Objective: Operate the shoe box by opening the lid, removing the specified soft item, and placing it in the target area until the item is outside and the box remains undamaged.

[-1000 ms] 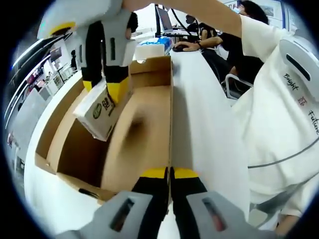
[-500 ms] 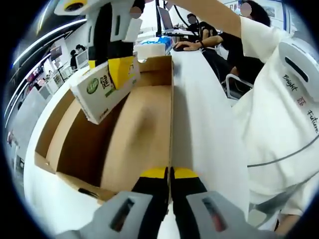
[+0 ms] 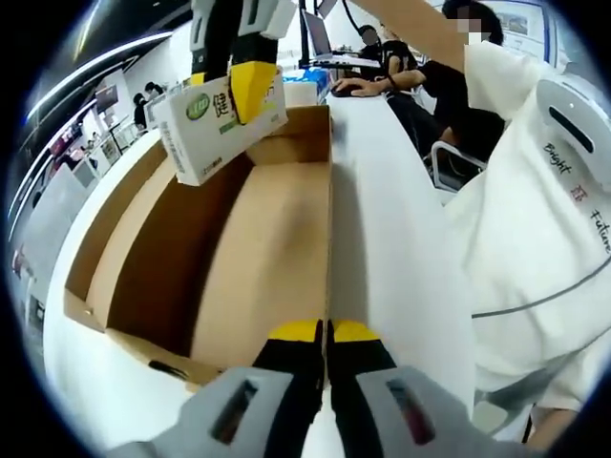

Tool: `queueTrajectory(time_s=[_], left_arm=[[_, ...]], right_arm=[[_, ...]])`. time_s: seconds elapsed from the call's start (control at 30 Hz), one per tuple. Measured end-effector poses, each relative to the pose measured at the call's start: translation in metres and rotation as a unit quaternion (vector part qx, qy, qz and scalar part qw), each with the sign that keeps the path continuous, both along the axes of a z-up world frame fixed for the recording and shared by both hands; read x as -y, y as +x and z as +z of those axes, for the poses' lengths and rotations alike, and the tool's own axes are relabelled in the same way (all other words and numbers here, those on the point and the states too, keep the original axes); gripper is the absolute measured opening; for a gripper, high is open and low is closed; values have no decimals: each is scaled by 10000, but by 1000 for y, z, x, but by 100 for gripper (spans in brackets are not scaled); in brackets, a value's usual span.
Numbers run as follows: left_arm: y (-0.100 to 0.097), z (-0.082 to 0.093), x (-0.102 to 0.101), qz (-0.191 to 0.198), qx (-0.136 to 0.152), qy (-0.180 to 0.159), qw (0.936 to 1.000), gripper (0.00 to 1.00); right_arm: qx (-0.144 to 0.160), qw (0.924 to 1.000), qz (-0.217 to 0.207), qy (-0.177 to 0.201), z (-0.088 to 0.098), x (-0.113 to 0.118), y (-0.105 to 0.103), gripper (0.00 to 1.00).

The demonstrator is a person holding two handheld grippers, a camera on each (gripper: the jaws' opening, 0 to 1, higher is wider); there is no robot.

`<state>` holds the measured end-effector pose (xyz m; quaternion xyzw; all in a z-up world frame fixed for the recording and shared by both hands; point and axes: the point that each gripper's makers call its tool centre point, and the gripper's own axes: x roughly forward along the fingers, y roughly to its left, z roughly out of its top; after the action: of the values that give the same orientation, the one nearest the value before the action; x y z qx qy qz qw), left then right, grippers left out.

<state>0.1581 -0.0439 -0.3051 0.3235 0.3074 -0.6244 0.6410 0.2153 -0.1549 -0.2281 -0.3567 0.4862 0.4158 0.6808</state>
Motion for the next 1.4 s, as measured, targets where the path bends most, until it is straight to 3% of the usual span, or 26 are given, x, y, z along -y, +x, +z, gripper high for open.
queueTrajectory(time_s=[0.1,0.4,0.53,0.6,0.87,0.97,1.17,1.33,1.37,1.4], left_arm=[[0,0,0,-11,-4,-32,10000,1],[0,0,0,-4,21,-21,10000,1],[0,1,0,-14,39,-53,10000,1],[0,1,0,-21,23,-47,10000,1],[1,1,0,11,40,-37,10000,1],[1,1,-1,35,47,-44,10000,1],[1,0,0,44,-14,-15,10000,1],[1,1,0,118,-50,-35,9999,1],[-1,1,1,156,-65,22,9999,1],[-1,0,1,140,-59,54,9999,1]], right_arm=[[-146,9996,153,164,0,-5,-6,20],[91,9998,134,130,10,13,-8,20],[178,9991,352,177,15,23,-11,20],[55,9994,243,255,17,28,-14,20],[51,9994,-38,344,27,46,-25,20],[83,9997,-23,238,28,55,-32,20],[71,9992,28,385,28,58,-39,20],[47,9997,-110,218,24,66,-46,20],[30,9999,-5,-117,27,77,-53,20],[67,10000,-53,-39,28,75,-54,20]])
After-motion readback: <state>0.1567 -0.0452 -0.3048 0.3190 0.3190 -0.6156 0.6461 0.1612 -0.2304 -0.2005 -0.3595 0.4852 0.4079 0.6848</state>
